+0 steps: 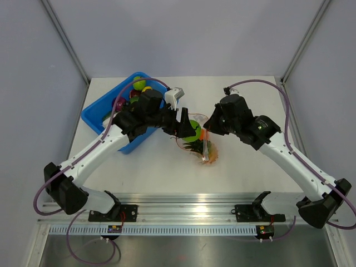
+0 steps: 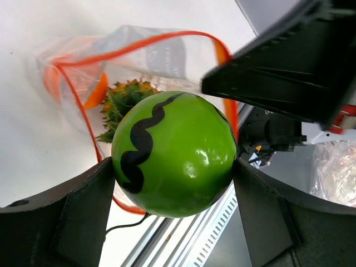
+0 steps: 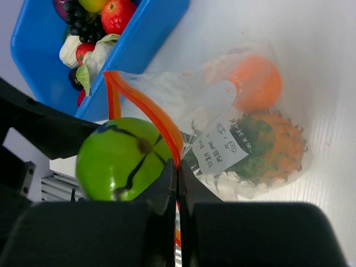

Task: Place the food in the zip-top bag and seal the zipper
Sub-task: Place the fake fruit in the zipper food storage bag.

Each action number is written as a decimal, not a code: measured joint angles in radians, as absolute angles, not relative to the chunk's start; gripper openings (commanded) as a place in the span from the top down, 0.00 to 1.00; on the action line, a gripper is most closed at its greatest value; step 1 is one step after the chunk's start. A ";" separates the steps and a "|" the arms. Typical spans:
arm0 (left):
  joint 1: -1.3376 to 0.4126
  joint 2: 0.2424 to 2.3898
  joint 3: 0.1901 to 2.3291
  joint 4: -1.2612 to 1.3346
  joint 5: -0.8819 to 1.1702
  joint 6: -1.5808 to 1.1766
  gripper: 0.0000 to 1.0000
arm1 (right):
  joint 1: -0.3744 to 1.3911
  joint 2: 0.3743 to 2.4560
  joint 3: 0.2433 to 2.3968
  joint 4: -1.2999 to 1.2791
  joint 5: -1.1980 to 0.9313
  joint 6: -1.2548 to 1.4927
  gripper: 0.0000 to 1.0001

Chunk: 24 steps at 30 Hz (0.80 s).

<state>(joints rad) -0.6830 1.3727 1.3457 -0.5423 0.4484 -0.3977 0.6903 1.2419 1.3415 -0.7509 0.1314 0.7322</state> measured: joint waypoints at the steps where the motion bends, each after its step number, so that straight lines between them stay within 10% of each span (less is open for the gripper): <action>1: -0.683 1.379 1.346 -0.542 0.442 -0.398 0.47 | 0.690 1.240 1.346 -0.754 0.128 0.729 1.00; 17: -0.741 1.574 1.460 -0.524 0.282 -0.451 0.42 | 0.690 1.238 1.383 -0.757 0.083 0.700 1.00; 21: -0.748 1.615 1.469 -0.501 0.260 -0.476 0.01 | 0.690 1.238 1.383 -0.757 0.075 0.700 1.00; 24: -0.750 1.652 1.503 -0.516 0.241 -0.481 0.01 | 0.690 1.235 1.381 -0.776 0.078 0.693 1.00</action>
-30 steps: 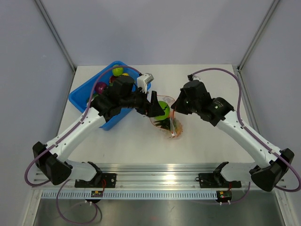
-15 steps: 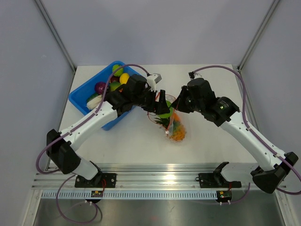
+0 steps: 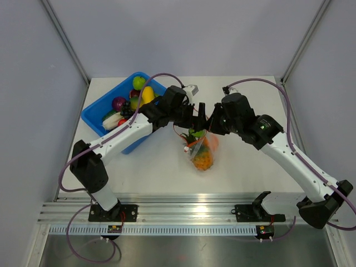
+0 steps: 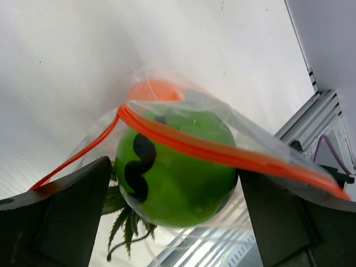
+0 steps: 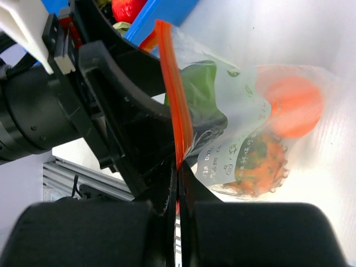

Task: Place the food in the zip-top bag and seal the zipper
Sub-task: Place the fake fruit in the zipper food storage bag, then pick up the fake fruit from the bin.

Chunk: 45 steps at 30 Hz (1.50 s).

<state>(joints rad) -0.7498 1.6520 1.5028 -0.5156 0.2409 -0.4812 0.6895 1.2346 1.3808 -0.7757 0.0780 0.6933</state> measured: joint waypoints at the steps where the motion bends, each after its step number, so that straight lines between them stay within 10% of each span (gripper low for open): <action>1: -0.751 1.663 1.516 -0.519 0.239 -0.482 0.01 | 0.690 1.235 1.380 -0.779 0.076 0.693 1.00; 19: -0.758 1.557 1.525 -0.632 0.226 -0.436 0.01 | 0.690 1.233 1.371 -0.785 0.066 0.689 1.00; 29: -0.774 1.386 1.488 -0.670 0.253 -0.372 0.41 | 0.690 1.233 1.361 -0.778 0.067 0.688 1.00; 34: -0.773 1.336 1.473 -0.678 0.260 -0.350 0.98 | 0.690 1.233 1.360 -0.775 0.066 0.688 1.00; 45: -0.732 1.345 1.445 -0.691 0.251 -0.338 0.88 | 0.690 1.233 1.359 -0.775 0.063 0.683 1.00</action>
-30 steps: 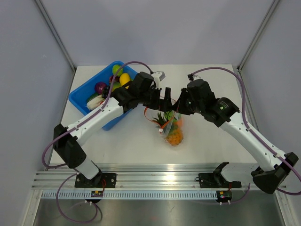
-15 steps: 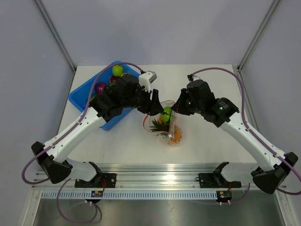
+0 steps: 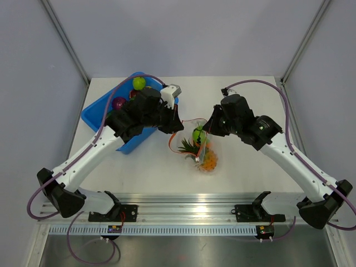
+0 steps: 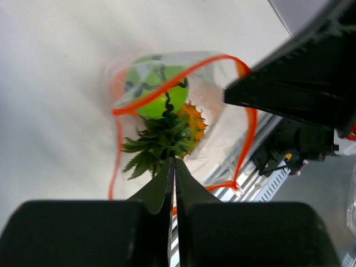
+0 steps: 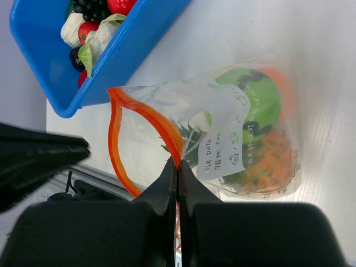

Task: Place the food in the zip-top bag and seal the zipper
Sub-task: Pick up the fake fruit from the bin.

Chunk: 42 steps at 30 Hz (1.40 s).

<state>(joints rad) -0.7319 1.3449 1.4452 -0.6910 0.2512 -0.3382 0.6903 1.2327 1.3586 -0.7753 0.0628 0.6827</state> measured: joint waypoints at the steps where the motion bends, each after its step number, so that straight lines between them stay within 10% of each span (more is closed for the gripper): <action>1: -0.709 1.344 1.445 -0.691 0.254 -0.341 0.79 | 0.690 1.234 1.357 -0.778 0.067 0.676 1.00; 6: -0.486 1.337 1.444 -0.679 0.276 -0.355 0.25 | 0.690 1.281 1.359 -0.819 0.091 0.651 1.00; 14: -0.292 1.487 1.622 -0.727 0.176 -0.338 0.09 | 0.690 1.279 1.326 -0.800 0.076 0.632 1.00; 42: -0.071 2.275 2.167 -0.606 0.087 -0.317 0.08 | 0.690 1.312 1.466 -0.899 0.077 0.569 1.00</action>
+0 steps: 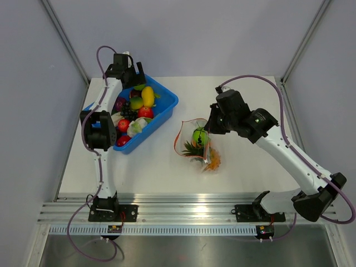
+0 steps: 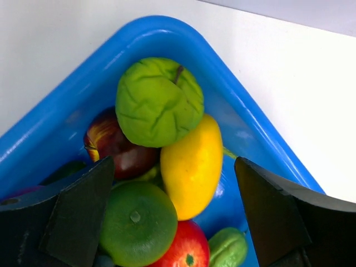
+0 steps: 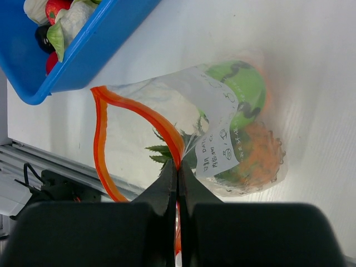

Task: Place the food in the zip-top bag and seal the zipper
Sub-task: Pick up the fake fruit from the bin.

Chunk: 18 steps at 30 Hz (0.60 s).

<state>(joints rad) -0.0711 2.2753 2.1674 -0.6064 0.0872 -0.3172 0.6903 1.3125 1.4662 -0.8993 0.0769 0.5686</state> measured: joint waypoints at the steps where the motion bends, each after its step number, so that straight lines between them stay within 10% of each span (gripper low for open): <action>1: -0.070 2.280 2.167 -0.599 0.081 -0.317 0.08 | 0.690 1.315 1.466 -0.899 0.077 0.569 1.00; 18: -0.066 2.415 2.244 -0.521 0.064 -0.328 0.14 | 0.690 1.345 1.483 -0.903 0.076 0.572 1.00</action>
<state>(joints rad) -0.0658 2.4145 2.2444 -0.5209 0.0639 -0.3283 0.6903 1.3445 1.4826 -0.9031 0.0765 0.5720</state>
